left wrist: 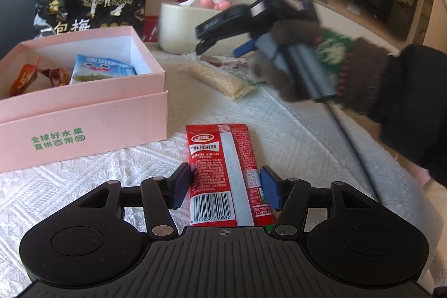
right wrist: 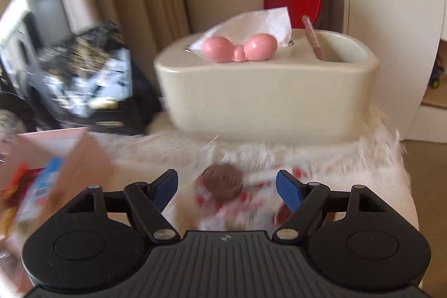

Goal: Organize snacks

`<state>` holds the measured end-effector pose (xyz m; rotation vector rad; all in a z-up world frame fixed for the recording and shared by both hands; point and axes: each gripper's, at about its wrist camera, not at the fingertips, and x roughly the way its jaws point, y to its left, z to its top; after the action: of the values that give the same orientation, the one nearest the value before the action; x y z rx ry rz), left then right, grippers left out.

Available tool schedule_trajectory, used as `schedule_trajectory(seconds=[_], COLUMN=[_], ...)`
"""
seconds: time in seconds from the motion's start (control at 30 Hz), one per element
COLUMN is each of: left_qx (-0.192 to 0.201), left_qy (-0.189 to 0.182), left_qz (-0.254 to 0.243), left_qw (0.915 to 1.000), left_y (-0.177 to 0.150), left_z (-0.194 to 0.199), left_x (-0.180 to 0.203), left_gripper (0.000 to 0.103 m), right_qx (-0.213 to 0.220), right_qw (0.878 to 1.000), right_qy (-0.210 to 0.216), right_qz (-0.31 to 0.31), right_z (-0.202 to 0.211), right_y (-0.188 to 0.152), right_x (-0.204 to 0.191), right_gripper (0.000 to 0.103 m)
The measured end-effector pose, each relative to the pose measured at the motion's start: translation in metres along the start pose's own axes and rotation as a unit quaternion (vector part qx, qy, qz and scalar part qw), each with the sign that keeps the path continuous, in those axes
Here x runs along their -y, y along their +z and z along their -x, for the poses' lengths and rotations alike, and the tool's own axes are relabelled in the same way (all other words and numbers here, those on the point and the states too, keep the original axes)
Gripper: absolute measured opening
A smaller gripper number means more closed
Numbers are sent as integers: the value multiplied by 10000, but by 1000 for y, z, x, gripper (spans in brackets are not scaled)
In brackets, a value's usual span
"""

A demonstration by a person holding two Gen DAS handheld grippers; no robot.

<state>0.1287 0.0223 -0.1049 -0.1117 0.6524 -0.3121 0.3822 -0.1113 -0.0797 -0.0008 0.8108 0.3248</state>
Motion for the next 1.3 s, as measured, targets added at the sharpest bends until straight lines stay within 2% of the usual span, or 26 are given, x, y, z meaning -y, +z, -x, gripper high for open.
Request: schedule_trajectory(seconds=[0.13,0.17,0.23,0.3,0.47,0.6,0.63,0.7,0.77,0.83,0.9,0.97,1.07,1.1,1.13,1.2,1.27,1.3], left_qx=[56,69,88,99,93,72,64,49,30,8,-12,-30,-49,-51,-49,-37,-25,-21], left_qy=[-242,-295,-375,-418,-400,-350,-337,-313,-277,-212,-128,-43,52,60,56,21,-33,-53], left_qz=[322,395,509,573,553,486,469,440,395,305,181,62,-75,-89,-92,-56,11,37], left_qw=[9992,9988,9980,9974,9976,9982,9983,9985,9988,9993,9998,10000,9999,9999,9999,10000,10000,10000], left_y=[-1,-2,-2,-3,-3,-2,-2,-1,0,0,1,1,0,0,0,0,0,0], left_z=[0,1,1,2,2,1,1,1,0,-1,-1,-2,-3,-3,-3,-2,-1,-1], left_x=[-12,-14,-17,-19,-19,-18,-17,-16,-14,-11,-7,-3,2,2,2,0,-2,-3], left_gripper=[61,61,61,61,61,61,61,61,61,61,61,61,61,61,61,61,61,61], right_qx=[-51,-157,-277,-326,-581,-975,-1002,-795,-391,15,39,-189,-505,-336,-379,-416,-510,-573], right_qw=[9999,9996,9987,9967,9915,9801,9773,9776,9852,9938,9978,9995,9982,9987,9984,9985,9979,9973], right_qy=[-75,-2,142,219,701,1349,1505,1599,1334,691,225,-101,-315,-382,-406,-312,-86,65], right_qz=[141,222,403,711,932,1084,1108,1115,1005,866,627,230,-74,7,64,163,388,456], right_z=[-19,-21,-22,-13,30,69,80,101,115,116,102,79,51,51,50,54,65,71], right_y=[5,5,3,-5,-31,-59,-64,-69,-65,-58,-52,-46,-50,-51,-52,-53,-57,-60], right_x=[-3,-4,-5,-9,-9,-6,-4,2,14,28,45,61,73,71,67,63,54,50], right_gripper=[64,51,45,44,40,40,40,43,66,74,75,76,78,79,79,69,52,50])
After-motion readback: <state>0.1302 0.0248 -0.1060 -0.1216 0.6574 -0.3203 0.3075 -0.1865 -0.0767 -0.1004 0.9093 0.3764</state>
